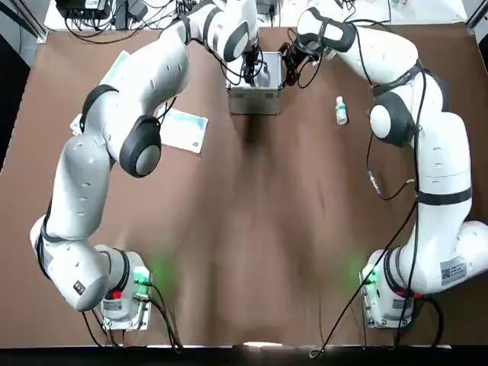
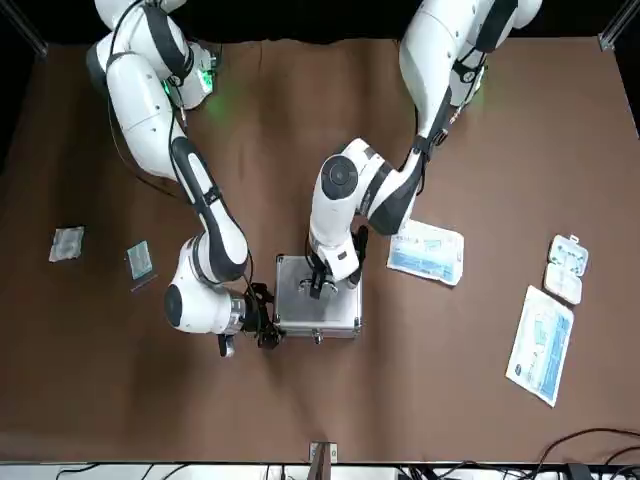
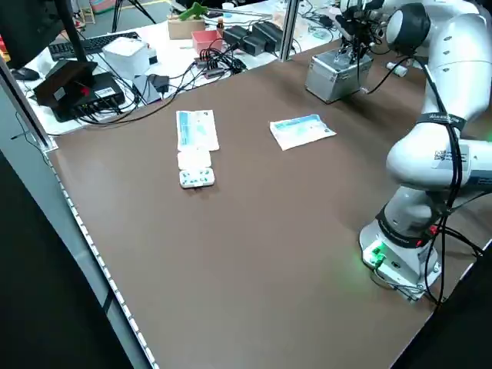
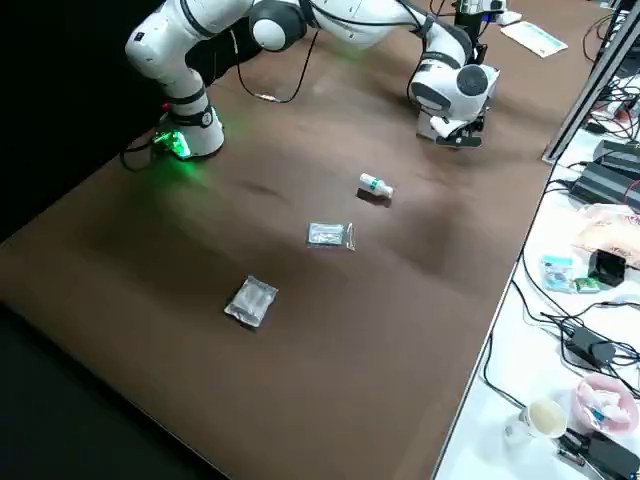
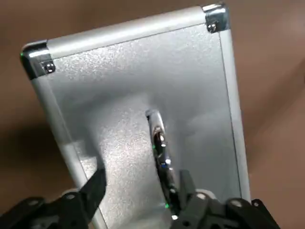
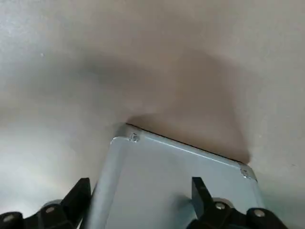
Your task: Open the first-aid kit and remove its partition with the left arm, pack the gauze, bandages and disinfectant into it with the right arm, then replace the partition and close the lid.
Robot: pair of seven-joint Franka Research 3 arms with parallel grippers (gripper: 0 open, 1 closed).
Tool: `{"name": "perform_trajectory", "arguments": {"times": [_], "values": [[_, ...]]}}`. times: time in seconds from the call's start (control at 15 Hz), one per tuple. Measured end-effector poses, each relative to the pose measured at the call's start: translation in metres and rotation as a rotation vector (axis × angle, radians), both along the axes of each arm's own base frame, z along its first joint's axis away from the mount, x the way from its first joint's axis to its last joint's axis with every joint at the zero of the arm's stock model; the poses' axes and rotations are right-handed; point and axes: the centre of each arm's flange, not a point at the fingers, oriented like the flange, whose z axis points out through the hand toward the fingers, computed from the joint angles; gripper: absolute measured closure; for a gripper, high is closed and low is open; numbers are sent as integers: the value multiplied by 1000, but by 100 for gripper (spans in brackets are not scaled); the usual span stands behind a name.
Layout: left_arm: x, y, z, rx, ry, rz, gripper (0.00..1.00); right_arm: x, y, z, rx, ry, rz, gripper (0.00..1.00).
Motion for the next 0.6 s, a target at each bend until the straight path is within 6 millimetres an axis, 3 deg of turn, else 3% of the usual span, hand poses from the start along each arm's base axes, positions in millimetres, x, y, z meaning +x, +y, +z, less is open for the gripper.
{"name": "perform_trajectory", "arguments": {"times": [0.2,0.6], "values": [[-1,0,3,-1,1,-1,49,0,0,0,0,-3,3,8],[2,3,12,-7,-9,5,49,0,0,0,1,-7,9,8]]}}
